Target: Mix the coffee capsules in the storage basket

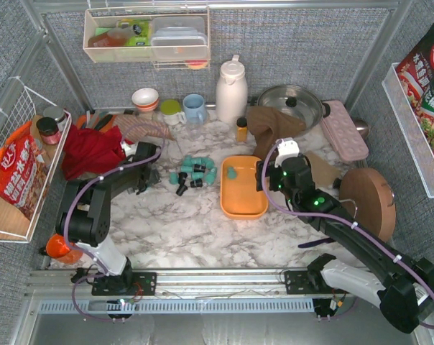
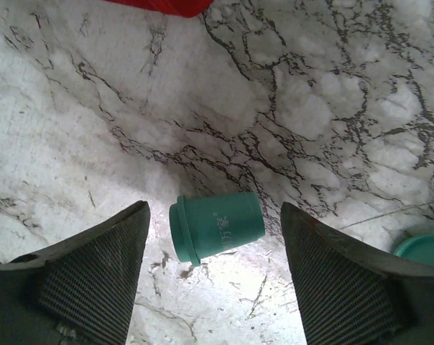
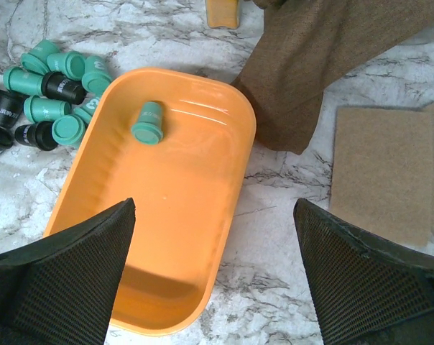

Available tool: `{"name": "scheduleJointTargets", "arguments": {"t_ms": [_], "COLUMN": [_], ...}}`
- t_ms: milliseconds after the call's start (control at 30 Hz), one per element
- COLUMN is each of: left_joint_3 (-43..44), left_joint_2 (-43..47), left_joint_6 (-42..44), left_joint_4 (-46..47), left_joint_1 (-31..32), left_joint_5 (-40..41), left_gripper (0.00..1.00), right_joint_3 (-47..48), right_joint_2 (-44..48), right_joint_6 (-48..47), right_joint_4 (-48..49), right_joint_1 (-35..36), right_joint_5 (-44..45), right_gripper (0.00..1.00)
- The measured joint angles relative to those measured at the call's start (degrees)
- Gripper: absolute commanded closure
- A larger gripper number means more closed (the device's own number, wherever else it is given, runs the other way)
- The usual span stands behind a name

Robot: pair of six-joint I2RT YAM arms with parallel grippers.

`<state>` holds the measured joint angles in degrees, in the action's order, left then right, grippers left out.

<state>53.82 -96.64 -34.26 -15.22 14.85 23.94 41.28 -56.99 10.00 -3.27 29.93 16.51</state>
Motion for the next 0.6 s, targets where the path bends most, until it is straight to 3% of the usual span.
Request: {"name": "scheduleJointTargets", "arguments": {"t_ms": [200,600], "left_joint_3": [0.0,-0.2], "left_joint_2": [-1.1,-1.7], "left_joint_6": [-2.0,-3.2], "left_joint_4": [-0.2,0.8], "left_joint_1": [0.0,0.0], "left_joint_5": [0.0,0.7], "left_gripper": [0.20,0.43], "right_joint_3": [0.2,0.6], "right_joint_2": [-0.4,-1.2], "right_joint_6": [0.2,0.4], "right_joint_4": [-0.3,-0.6], "right_joint_1": [0.0,0.0], "right_joint_5": [0.0,-0.4], "right_gripper": [0.04,0.04]}}
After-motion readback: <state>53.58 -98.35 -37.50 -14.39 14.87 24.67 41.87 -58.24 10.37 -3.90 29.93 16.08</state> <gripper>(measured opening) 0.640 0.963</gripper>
